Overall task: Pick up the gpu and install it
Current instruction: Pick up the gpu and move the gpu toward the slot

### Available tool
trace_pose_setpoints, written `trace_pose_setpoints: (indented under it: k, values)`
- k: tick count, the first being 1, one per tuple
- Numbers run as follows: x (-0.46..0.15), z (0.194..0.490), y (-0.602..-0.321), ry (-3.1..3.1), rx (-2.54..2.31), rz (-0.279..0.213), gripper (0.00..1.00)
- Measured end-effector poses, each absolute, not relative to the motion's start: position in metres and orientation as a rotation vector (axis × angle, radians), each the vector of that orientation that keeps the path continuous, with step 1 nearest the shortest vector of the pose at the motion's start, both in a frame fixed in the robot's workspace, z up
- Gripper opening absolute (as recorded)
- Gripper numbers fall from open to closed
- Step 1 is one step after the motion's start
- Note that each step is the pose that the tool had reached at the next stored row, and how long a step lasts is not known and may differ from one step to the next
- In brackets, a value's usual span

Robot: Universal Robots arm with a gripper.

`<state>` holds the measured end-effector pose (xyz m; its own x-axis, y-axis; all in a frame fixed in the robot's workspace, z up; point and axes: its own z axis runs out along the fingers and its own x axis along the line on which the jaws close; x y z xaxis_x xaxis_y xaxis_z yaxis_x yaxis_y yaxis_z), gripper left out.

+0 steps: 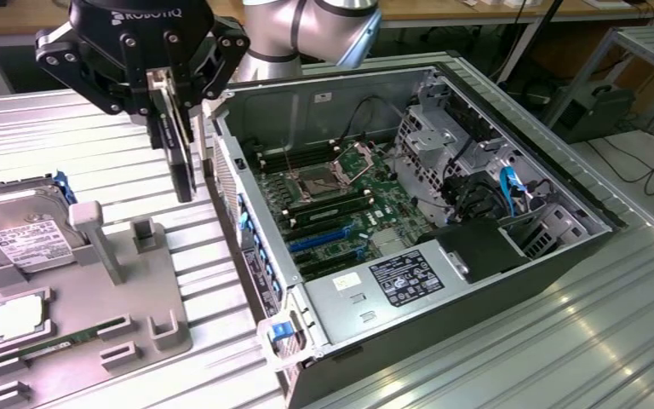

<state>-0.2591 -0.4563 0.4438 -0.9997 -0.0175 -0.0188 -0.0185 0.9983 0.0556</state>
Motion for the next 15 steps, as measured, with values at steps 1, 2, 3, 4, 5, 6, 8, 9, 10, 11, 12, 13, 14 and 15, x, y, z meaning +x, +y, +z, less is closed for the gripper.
trace_pose_setpoints:
  k: [1, 2, 3, 4, 5, 6, 8, 9, 10, 11, 12, 13, 14, 15]
  values:
    - [-0.258, 0.444, -0.456, 3.122, -0.028, 0.087, 0.28]
    - [-0.257, 0.444, -0.456, 3.122, -0.028, 0.087, 0.28]
    - [-0.255, 0.444, -0.456, 3.121, -0.028, 0.087, 0.28]
    - [-0.252, 0.444, -0.456, 3.121, -0.028, 0.087, 0.28]
    - [-0.251, 0.443, -0.456, 3.121, -0.028, 0.087, 0.28]
    - [-0.25, 0.443, -0.456, 3.121, -0.028, 0.087, 0.28]
    - [-0.247, 0.443, -0.456, 3.121, -0.028, 0.087, 0.28]
    - [-0.246, 0.443, -0.456, 3.12, -0.028, 0.087, 0.28]
    - [-0.244, 0.443, -0.456, 3.12, -0.028, 0.087, 0.28]
    - [-0.243, 0.443, -0.456, 3.12, -0.028, 0.087, 0.28]
    - [-0.242, 0.443, -0.456, 3.12, -0.028, 0.087, 0.28]
    - [-0.24, 0.443, -0.456, 3.12, -0.028, 0.087, 0.28]
    - [-0.239, 0.443, -0.456, 3.12, -0.028, 0.087, 0.28]
    - [-0.237, 0.443, -0.456, 3.12, -0.028, 0.087, 0.28]
